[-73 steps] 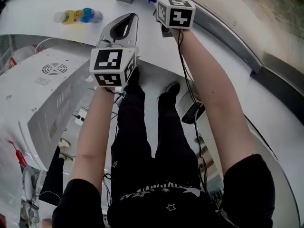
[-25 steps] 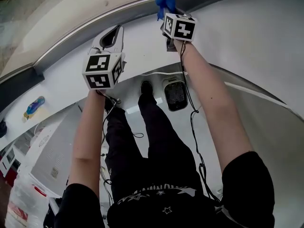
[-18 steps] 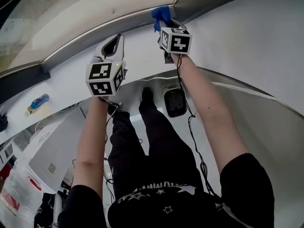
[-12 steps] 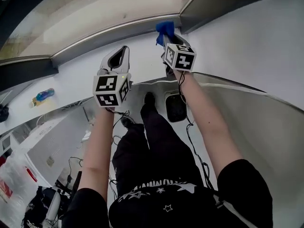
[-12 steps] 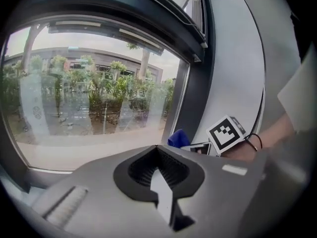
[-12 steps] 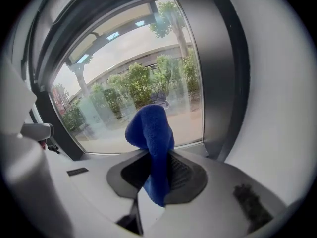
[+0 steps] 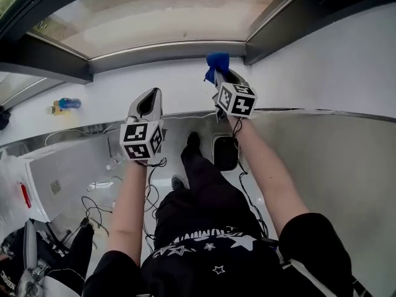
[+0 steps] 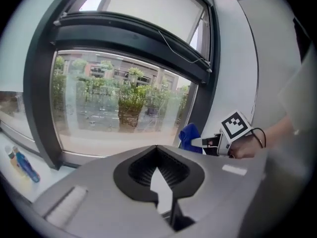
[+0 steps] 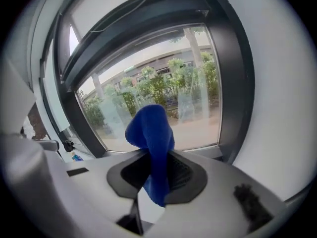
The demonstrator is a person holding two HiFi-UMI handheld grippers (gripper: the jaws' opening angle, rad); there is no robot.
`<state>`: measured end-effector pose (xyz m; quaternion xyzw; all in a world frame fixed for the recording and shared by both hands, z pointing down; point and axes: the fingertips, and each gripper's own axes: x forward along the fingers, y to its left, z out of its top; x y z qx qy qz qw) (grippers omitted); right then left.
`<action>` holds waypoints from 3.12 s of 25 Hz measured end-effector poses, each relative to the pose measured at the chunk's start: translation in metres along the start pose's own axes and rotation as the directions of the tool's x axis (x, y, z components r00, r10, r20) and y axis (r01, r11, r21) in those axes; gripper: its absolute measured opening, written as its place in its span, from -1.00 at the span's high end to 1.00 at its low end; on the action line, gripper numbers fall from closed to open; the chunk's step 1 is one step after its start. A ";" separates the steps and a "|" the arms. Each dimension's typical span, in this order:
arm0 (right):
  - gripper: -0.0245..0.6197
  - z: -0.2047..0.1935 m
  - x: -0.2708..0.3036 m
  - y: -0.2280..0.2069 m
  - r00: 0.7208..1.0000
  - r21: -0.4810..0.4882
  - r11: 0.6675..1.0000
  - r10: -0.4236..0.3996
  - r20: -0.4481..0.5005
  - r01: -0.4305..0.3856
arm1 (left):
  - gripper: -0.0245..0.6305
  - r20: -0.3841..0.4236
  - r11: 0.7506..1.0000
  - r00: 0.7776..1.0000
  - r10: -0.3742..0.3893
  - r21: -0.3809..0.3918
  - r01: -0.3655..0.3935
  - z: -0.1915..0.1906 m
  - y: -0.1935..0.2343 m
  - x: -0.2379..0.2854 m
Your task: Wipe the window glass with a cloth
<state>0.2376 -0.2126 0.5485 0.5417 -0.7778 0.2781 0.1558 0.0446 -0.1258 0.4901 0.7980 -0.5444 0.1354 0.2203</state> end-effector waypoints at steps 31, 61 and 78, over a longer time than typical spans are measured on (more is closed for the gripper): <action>0.69 -0.062 -0.314 0.217 0.969 -0.121 0.964 0.244 0.047 -0.237 | 0.90 0.203 0.996 0.975 0.087 -0.043 -0.080 -0.029 -0.074 -0.345; 0.69 -0.089 -0.495 0.185 0.689 -0.285 0.657 0.724 -0.020 -0.698 | 0.90 0.327 0.933 0.874 0.360 -0.107 -0.344 -0.045 -0.287 -0.434; 0.69 -0.103 -0.542 0.148 0.603 -0.284 0.575 0.798 -0.012 -0.767 | 0.90 0.354 0.918 0.849 0.393 -0.089 -0.387 -0.063 -0.363 -0.437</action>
